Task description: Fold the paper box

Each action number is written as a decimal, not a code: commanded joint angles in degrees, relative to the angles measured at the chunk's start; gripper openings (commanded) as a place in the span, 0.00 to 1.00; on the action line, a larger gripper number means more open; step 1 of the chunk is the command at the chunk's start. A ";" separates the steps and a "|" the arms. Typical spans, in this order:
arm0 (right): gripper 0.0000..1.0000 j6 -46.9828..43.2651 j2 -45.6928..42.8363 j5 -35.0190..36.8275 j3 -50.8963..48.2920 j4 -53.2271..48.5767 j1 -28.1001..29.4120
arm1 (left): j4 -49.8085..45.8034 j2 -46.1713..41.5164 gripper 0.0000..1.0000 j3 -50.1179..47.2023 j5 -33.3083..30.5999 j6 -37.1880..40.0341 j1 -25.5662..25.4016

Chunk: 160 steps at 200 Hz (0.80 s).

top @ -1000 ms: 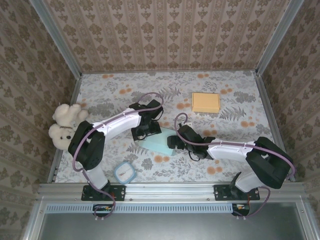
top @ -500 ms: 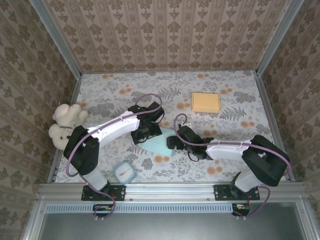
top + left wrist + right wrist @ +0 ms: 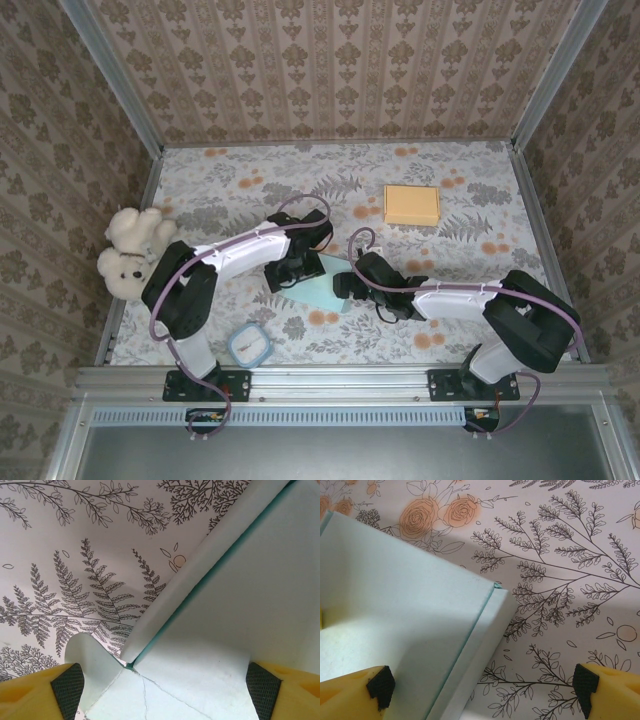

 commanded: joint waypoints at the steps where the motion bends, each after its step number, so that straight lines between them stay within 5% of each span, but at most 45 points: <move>1: 0.95 0.02 0.89 -1.11 -1.26 -0.10 -0.19 | 0.58 -0.40 0.90 -1.89 -1.44 0.87 -0.18; 41: 0.94 -0.09 1.08 -1.69 -1.26 0.10 -0.21 | 5.63 -2.58 0.98 -4.92 -2.39 4.35 0.17; 160: 0.94 0.26 1.31 -2.06 -1.17 0.37 -0.22 | 11.66 -4.55 0.95 -10.46 3.86 0.21 0.79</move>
